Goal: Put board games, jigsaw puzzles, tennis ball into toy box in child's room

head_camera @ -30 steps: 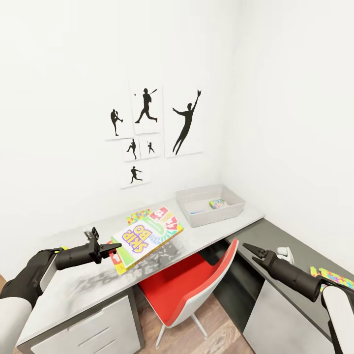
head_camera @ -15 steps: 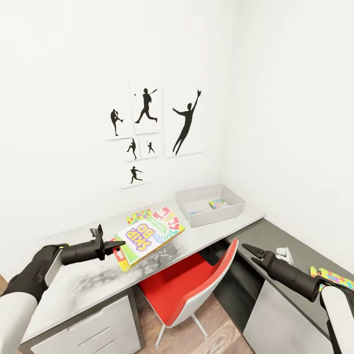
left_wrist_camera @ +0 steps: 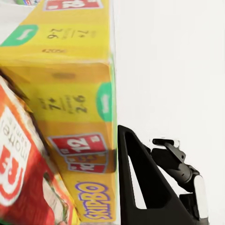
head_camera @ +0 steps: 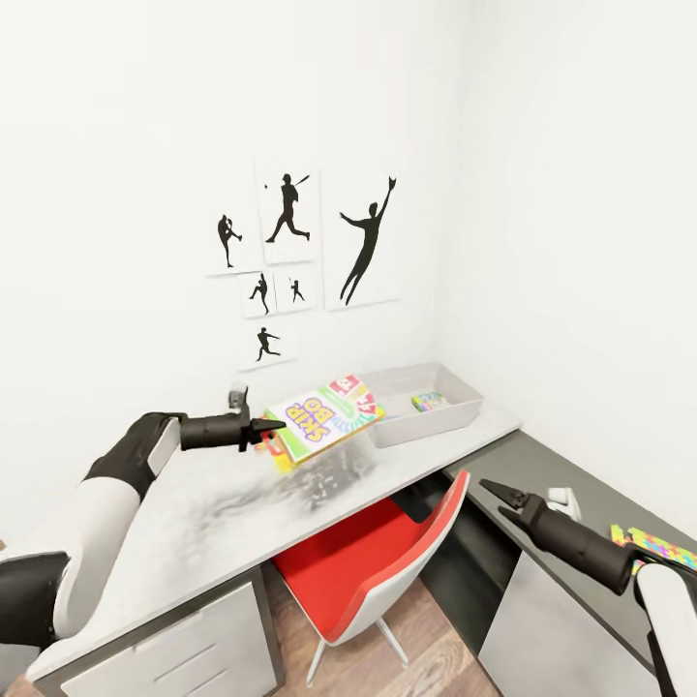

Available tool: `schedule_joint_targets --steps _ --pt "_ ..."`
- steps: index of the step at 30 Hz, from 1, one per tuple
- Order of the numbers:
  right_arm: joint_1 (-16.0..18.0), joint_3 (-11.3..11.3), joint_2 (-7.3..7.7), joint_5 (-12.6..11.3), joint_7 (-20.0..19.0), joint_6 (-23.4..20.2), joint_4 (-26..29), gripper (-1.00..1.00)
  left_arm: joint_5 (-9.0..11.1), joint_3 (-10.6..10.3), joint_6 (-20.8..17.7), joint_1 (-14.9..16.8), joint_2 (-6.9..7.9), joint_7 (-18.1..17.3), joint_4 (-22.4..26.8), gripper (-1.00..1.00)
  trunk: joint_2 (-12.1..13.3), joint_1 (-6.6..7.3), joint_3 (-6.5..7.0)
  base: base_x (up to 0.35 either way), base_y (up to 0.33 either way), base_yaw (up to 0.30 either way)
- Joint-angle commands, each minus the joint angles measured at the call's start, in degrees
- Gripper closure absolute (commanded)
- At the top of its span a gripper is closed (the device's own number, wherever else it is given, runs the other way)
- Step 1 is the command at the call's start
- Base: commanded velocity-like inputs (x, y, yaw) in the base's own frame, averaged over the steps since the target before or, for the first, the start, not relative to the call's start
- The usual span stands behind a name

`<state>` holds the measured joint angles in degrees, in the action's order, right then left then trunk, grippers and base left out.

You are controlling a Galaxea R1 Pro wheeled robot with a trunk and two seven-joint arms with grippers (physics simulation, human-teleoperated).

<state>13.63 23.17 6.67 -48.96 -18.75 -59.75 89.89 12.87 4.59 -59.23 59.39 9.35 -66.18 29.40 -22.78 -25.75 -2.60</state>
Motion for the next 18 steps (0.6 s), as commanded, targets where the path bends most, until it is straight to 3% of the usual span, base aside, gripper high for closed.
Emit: schedule_joint_targets --steps 1,5,14,18 --pt "0.1 0.3 0.00 0.5 -0.6 -0.3 0.0 -1.00 0.2 0.1 -0.5 0.7 -0.11 0.3 -0.8 1.00 -0.1 -0.03 -0.14 0.000 0.000 0.000" --pt "0.0 2.1 0.08 0.5 -0.6 -0.3 -0.1 -1.00 0.1 0.0 -0.3 2.5 -0.54 2.3 -3.5 1.00 -0.1 -0.03 -0.14 0.000 0.000 0.000" --pt "-0.1 2.7 0.09 0.4 -0.9 -0.3 0.1 -1.00 0.4 0.2 -0.4 2.9 -1.93 2.8 -4.1 1.00 -0.1 -0.03 -0.14 0.144 0.000 -0.003" --pt "-0.1 3.4 0.10 0.4 -1.5 -0.3 0.3 -1.00 0.3 0.3 -0.3 2.9 -2.15 2.8 -4.1 1.00 -0.1 -0.03 -0.14 0.040 0.000 -0.150"
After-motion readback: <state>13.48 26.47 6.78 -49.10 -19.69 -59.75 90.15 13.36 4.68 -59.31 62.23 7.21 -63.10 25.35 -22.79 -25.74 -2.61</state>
